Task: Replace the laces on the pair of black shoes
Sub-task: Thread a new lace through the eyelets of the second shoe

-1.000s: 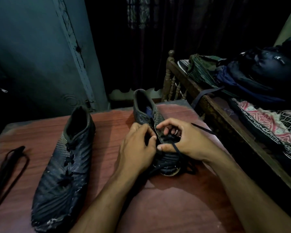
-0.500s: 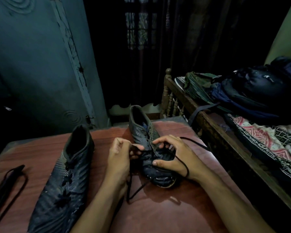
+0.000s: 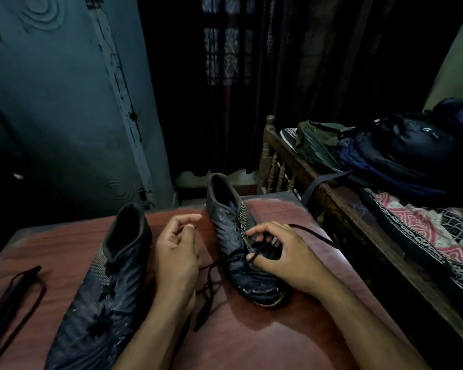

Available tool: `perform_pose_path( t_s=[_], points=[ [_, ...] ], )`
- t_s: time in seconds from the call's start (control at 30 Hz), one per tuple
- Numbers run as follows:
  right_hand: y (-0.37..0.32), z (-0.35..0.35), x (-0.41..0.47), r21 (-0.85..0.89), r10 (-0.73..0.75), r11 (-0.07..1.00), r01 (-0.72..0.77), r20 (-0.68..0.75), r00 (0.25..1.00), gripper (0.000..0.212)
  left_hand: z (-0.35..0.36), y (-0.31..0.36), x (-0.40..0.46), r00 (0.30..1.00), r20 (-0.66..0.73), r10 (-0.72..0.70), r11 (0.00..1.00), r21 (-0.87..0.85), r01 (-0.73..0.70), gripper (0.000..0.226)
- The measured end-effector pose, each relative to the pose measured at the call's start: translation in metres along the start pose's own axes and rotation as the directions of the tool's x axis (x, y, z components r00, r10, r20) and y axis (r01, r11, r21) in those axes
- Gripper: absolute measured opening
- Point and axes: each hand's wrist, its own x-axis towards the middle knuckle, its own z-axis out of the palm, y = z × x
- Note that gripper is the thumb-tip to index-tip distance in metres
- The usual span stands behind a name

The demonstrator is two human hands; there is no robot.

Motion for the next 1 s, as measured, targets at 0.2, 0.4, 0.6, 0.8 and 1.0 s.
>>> perform_pose_path(
  t_s=[0.2,0.4,0.6,0.8,1.0],
  points=[
    [0.001,0.001,0.001,-0.023,-0.001,1.000,0.000,-0.014,1.000,0.030,-0.013,0.006,-0.003,0.930,0.332,0.155,0.625,0.697,-0.353,0.015],
    [-0.002,0.001,0.002,-0.040,-0.015,0.999,0.014,-0.014,1.000,0.030,-0.021,0.019,-0.003,0.910,0.410,0.057,0.500,0.778,-0.381,0.034],
    [-0.002,0.004,0.000,-0.030,-0.002,1.000,0.001,-0.029,1.000,0.032,-0.028,0.029,-0.007,0.914,0.402,0.051,0.314,0.863,-0.396,0.011],
    [-0.003,0.006,-0.001,-0.036,0.007,0.999,-0.008,-0.042,0.999,0.032,-0.024,0.019,-0.001,0.992,0.112,-0.052,0.970,0.243,0.023,0.023],
    [-0.007,0.008,0.001,-0.042,0.003,0.999,-0.004,-0.042,0.999,0.030,-0.026,0.029,0.002,0.983,0.031,-0.179,0.906,-0.384,0.177,0.028]
  ],
)
